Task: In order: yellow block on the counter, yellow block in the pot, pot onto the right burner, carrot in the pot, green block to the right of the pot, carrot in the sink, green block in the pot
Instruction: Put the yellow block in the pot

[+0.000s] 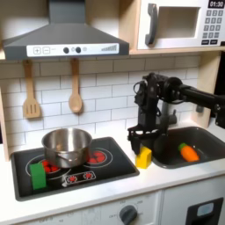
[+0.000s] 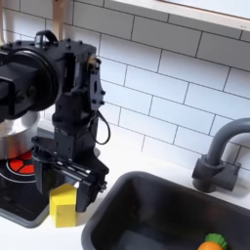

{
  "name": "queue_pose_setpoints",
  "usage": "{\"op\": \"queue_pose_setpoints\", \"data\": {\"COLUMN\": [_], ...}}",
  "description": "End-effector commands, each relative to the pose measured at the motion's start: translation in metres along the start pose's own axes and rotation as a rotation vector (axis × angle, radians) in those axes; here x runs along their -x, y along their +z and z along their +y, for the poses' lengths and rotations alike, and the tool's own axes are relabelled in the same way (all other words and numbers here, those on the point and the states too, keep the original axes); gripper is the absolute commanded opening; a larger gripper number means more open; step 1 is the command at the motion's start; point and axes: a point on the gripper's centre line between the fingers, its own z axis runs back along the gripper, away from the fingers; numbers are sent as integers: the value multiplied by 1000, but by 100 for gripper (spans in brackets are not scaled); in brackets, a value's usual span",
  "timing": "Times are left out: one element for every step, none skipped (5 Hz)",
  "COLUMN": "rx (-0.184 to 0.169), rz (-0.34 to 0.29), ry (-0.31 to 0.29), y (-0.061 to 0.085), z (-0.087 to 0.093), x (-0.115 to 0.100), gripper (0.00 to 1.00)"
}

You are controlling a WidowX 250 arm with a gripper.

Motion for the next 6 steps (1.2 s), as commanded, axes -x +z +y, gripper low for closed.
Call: {"op": "queue_pose_setpoints", "data": {"rx": [1, 4, 2, 0, -1, 0], "rz": [10, 8, 22, 28, 34, 43], "ry": [30, 16, 6, 4, 3, 1], "y": [-4, -5, -11, -15, -21, -26], "z": [6, 4, 3, 5, 5, 6], "x": [1, -1, -1, -2, -5, -5], "gripper": [100, 100, 100, 100, 100, 100]}}
